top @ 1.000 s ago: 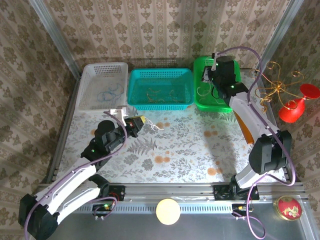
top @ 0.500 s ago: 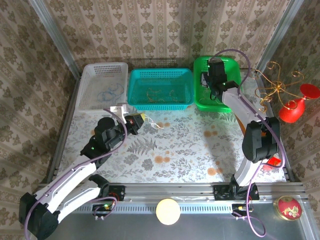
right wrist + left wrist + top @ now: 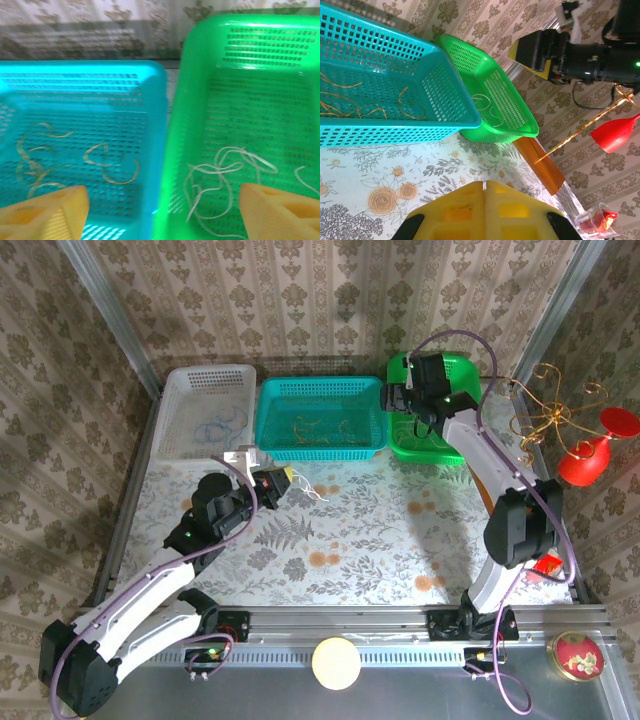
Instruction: Untangle the cables
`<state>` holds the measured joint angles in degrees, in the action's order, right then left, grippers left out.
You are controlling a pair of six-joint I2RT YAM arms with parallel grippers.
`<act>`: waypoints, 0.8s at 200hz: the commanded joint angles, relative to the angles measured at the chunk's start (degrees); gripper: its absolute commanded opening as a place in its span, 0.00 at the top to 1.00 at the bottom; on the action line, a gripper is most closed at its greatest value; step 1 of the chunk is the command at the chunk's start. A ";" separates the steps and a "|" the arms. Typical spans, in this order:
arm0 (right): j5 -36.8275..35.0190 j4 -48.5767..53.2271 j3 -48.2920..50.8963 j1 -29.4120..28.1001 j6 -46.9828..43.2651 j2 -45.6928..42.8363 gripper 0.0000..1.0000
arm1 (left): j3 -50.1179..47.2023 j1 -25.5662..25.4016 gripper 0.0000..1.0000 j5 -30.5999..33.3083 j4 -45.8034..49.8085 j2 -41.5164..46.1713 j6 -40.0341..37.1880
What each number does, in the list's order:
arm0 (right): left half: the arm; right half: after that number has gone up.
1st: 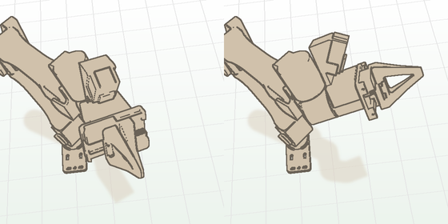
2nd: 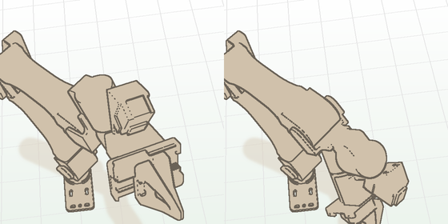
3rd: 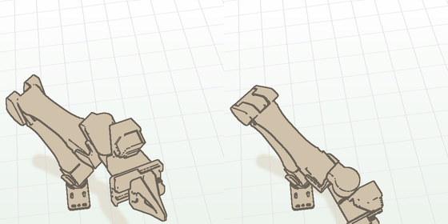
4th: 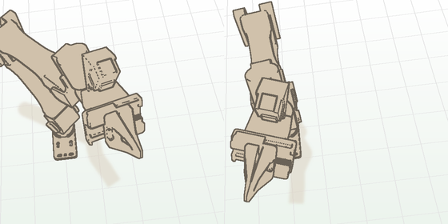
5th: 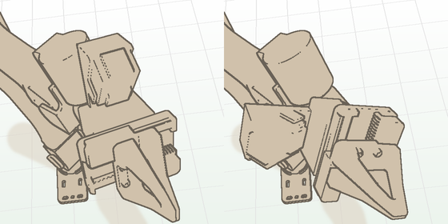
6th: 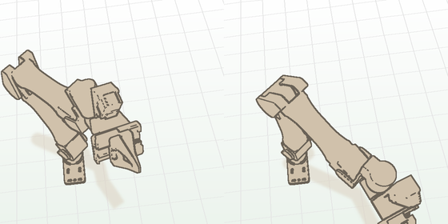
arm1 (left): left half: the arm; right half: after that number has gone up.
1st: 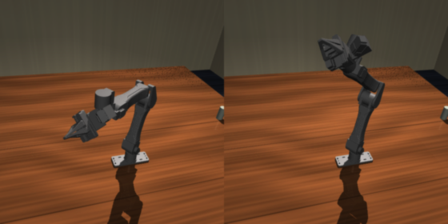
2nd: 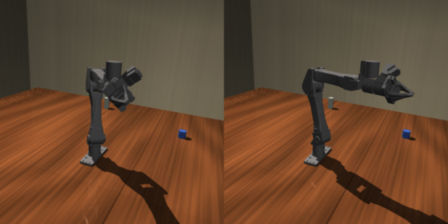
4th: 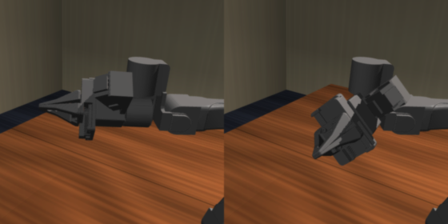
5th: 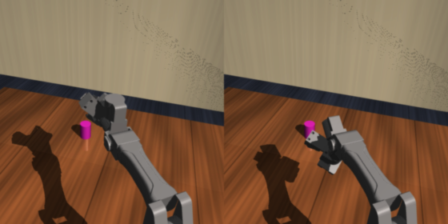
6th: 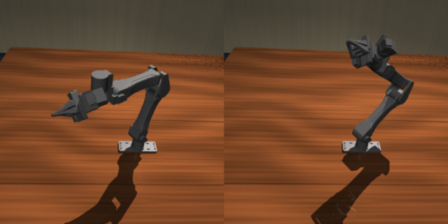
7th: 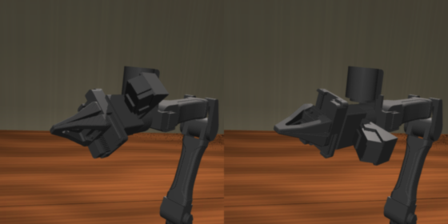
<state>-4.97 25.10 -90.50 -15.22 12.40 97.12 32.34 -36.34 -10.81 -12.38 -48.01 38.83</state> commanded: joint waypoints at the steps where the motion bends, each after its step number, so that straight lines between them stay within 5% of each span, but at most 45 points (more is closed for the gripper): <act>1: 7.91 0.41 2.44 -2.69 3.90 -9.11 0.23 | -0.89 -0.38 1.00 -1.61 -5.32 -0.20 0.70; 76: 38.15 -23.68 34.33 -9.39 18.16 -32.12 0.29 | -0.25 -1.25 1.00 -1.33 -12.89 -3.33 3.97; 112: 41.85 -28.31 43.09 -11.15 17.66 -35.22 0.29 | 2.26 -2.36 1.00 -0.72 -12.32 -5.10 4.83; 160: 42.34 -29.34 43.09 -15.61 14.69 -32.26 0.35 | 4.12 -4.14 1.00 -1.41 -13.94 -7.88 4.89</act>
<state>34.70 -0.51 -46.33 -29.30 28.49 63.86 34.06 -39.59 -11.57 -23.46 -55.09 42.48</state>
